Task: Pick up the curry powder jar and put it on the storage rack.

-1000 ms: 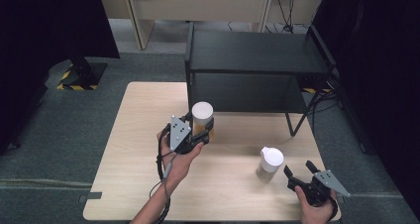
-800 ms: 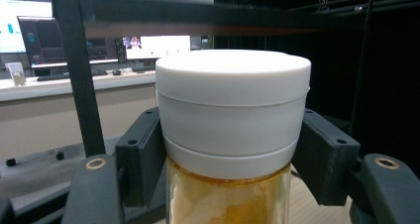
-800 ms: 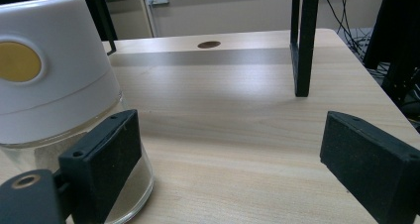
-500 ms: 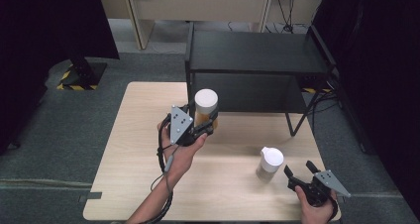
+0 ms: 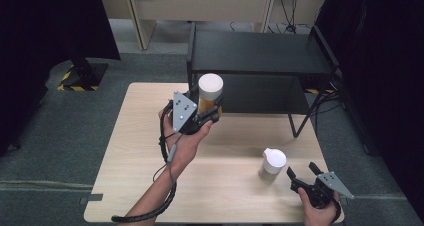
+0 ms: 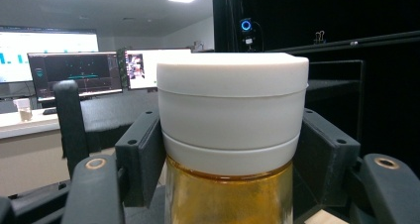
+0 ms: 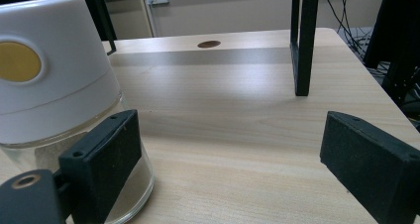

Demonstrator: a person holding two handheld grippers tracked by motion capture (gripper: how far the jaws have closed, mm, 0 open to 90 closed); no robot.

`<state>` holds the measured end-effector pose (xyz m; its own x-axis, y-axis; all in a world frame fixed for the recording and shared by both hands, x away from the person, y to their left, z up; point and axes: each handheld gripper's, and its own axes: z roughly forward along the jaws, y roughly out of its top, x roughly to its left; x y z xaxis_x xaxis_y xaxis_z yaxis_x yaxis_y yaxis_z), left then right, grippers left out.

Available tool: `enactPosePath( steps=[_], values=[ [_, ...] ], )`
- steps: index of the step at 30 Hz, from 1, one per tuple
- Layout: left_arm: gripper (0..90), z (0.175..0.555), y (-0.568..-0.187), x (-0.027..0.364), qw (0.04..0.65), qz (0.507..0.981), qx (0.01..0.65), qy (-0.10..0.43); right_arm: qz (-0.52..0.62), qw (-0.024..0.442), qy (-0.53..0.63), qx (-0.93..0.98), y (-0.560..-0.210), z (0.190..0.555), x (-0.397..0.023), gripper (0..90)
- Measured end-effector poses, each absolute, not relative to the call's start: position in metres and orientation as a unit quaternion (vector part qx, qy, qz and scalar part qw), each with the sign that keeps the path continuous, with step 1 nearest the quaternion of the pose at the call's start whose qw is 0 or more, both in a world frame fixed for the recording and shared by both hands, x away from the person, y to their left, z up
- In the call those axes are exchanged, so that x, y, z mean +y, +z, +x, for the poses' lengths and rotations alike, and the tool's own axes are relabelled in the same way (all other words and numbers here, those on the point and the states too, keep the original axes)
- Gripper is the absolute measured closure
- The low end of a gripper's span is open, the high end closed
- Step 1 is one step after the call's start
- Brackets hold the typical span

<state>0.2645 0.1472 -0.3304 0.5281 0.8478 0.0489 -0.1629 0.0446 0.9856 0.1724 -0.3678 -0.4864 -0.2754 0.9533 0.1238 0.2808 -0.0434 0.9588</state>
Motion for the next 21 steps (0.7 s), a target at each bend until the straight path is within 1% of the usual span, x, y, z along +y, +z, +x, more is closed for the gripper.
enactPosePath(
  steps=[11,21],
  values=[
    [34.0,0.271,-0.310,0.144,0.662,0.567,0.302,0.385,0.506,0.326,0.517,0.609,-0.487,0.172,-0.368,9.1],
    [34.1,0.278,-0.282,0.143,0.669,0.561,0.306,0.379,0.507,0.325,0.517,0.608,-0.487,0.172,-0.369,9.1]
  ],
)
